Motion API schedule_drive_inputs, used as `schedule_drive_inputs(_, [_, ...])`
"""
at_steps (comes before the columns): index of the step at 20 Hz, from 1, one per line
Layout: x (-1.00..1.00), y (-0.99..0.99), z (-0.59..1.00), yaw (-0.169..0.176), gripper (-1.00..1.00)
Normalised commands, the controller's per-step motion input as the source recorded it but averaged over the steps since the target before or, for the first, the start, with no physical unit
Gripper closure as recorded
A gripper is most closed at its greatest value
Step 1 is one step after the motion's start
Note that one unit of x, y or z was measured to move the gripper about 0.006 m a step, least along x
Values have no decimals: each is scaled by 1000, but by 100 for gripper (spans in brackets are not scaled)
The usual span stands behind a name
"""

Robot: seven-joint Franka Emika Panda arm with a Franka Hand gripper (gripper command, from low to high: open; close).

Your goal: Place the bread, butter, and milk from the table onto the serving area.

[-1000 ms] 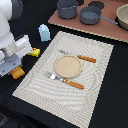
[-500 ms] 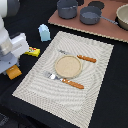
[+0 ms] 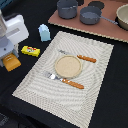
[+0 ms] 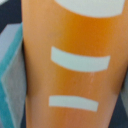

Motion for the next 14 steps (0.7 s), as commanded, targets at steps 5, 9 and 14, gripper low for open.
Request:
schedule_drive_inputs(5, [1000,338,703,0,100])
schedule_drive_inputs(9, [1000,321,495,0,100])
schedule_drive_inputs(14, [1000,235,282,0,100])
